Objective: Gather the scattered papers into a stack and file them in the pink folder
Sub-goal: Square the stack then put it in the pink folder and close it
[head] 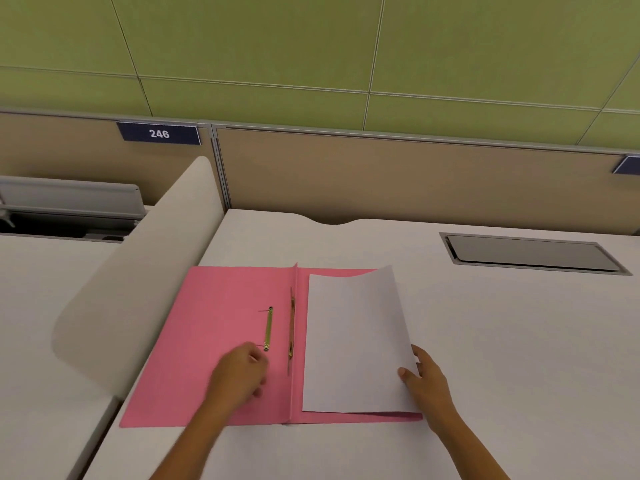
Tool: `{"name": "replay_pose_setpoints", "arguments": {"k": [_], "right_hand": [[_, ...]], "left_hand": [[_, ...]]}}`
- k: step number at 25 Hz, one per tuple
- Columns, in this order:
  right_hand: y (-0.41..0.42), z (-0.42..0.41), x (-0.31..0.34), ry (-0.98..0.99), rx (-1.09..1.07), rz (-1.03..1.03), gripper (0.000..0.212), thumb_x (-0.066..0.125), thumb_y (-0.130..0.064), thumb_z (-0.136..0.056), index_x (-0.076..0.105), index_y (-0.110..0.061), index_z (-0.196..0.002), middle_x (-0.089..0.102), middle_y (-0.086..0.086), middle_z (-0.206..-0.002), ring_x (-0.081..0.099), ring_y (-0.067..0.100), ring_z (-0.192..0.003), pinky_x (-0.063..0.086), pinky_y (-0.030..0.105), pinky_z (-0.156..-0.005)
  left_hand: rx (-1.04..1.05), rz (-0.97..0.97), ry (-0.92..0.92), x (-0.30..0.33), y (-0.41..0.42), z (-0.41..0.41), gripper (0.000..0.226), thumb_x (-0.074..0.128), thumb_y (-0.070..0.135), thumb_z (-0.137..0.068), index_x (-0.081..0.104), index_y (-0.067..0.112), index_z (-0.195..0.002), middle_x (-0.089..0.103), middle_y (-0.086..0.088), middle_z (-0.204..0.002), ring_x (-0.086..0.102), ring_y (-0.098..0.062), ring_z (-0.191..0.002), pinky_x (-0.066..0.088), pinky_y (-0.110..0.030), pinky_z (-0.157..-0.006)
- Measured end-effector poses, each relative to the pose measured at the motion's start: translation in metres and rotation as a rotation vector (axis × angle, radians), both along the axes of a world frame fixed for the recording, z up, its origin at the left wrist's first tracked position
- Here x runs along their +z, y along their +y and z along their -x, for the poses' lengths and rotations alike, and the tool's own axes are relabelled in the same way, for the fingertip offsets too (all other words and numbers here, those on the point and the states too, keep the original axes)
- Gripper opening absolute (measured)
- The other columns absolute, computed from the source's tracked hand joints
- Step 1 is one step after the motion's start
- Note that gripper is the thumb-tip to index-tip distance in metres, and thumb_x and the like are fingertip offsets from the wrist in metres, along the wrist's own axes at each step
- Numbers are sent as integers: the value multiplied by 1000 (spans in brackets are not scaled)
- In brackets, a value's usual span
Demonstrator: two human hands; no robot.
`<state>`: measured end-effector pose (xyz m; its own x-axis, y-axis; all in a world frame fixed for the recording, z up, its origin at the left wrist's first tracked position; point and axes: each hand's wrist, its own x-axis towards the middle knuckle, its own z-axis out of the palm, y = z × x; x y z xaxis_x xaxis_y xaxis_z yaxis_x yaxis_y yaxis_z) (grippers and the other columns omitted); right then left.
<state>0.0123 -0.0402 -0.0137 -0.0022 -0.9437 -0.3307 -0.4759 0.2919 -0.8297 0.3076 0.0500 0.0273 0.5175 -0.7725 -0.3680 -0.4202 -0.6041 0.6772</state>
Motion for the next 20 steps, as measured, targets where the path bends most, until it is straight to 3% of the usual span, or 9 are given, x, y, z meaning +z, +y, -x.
{"name": "replay_pose_setpoints", "arguments": {"k": [3,5,8,10,14,18,20], "right_hand": [[-1,-6,1,18,22,9,48,54,-8,-92,44,-19,-138,59,8,-129,56,28,-116,46,45,-101],[-3,-8,-1,24,36,13,49,54,-9,-92,44,-20,-138,59,7,-131,55,27,-119,45,45,-103],[-3,-8,-2,30,47,16,51,55,-11,-92,43,-19,-141,56,6,-135,52,27,-124,42,45,-106],[-2,-7,-4,17,39,28,51,56,-11,-92,44,-18,-141,56,4,-136,50,26,-126,40,44,-108],[-1,7,-3,36,0,34,50,56,-13,-92,46,-19,-140,57,4,-135,51,25,-126,41,41,-107],[-5,37,-2,110,-70,39,49,56,-18,-92,45,-19,-140,58,8,-132,53,29,-122,42,43,-105],[-5,46,-2,135,-89,40,49,57,-22,-92,46,-18,-140,59,9,-131,54,29,-119,43,43,-103]], "left_hand": [[78,32,-482,-19,7,-67,27,58,18,-86,59,7,-111,60,-18,-112,56,-36,-95,44,-38,-78],[81,-123,-561,-37,11,-87,46,57,31,-88,49,8,-127,43,-22,-134,43,-44,-118,40,-47,-93],[48,-322,-510,-52,14,-86,64,35,60,-91,25,30,-146,12,-15,-156,14,-40,-141,24,-53,-111],[52,-332,-500,-54,13,-84,67,25,67,-89,13,40,-149,1,-12,-159,3,-39,-145,16,-53,-114],[-31,-330,-499,-50,8,-67,69,25,71,-86,9,45,-148,-4,-9,-160,0,-38,-145,14,-54,-114],[-145,-283,-479,-48,-8,-35,62,32,65,-90,12,48,-147,-4,-6,-160,1,-38,-145,15,-55,-113],[-140,-237,-502,-47,-12,-32,57,38,55,-93,22,44,-146,6,-7,-159,11,-37,-143,21,-55,-111]]}}
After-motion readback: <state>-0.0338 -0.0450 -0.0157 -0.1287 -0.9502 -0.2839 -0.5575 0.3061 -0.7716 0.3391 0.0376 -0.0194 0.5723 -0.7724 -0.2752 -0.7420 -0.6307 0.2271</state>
